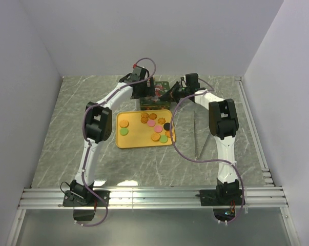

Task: Pack the cookies

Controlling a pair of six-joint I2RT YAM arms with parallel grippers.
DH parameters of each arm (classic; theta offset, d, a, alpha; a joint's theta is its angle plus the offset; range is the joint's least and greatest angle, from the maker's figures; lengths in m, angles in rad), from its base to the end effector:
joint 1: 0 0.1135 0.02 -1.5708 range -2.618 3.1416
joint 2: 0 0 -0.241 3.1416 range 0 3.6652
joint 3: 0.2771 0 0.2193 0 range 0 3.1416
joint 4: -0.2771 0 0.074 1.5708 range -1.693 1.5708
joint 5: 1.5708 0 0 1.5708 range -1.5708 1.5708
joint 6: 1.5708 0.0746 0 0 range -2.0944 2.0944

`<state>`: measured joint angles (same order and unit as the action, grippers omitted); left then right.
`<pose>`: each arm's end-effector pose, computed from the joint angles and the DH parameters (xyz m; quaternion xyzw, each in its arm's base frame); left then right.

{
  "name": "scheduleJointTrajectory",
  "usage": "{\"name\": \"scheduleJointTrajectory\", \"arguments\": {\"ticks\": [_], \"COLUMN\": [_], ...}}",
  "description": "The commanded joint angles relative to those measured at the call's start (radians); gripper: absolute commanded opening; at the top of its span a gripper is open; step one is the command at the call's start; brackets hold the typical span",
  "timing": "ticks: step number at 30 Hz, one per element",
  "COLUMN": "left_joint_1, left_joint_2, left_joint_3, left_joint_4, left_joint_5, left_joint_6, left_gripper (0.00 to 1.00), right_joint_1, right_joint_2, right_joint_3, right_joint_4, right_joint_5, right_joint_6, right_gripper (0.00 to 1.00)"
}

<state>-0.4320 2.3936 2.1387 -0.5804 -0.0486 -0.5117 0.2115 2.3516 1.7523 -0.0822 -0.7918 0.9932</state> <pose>0.4697 -0.2126 0.1722 -0.0459 0.9318 -0.1432 0.3304 0.4736 0.1560 0.1356 0.1640 0.8333 0.5117 0.1298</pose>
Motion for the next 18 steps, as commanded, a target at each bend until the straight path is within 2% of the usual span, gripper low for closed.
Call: {"name": "scheduleJointTrajectory", "arguments": {"ticks": [1,18], "left_joint_1": [-0.01,0.108], "left_joint_2": [-0.068,-0.344], "left_joint_3": [-0.062,-0.263], "left_joint_4": [-0.102,-0.09], "left_joint_5": [-0.062,-0.149], "left_joint_6": [0.036,0.076], "left_gripper": [0.99,0.99], "right_joint_1": [-0.014,-0.014], "right_joint_2": [-0.003,-0.046], "right_joint_3": [-0.04,-0.031], "right_joint_4": [-0.116,-0.156], "right_joint_5": [0.106,0.131], "right_joint_6": [-0.068,-0.111], "right_gripper": [0.0,0.0]}}
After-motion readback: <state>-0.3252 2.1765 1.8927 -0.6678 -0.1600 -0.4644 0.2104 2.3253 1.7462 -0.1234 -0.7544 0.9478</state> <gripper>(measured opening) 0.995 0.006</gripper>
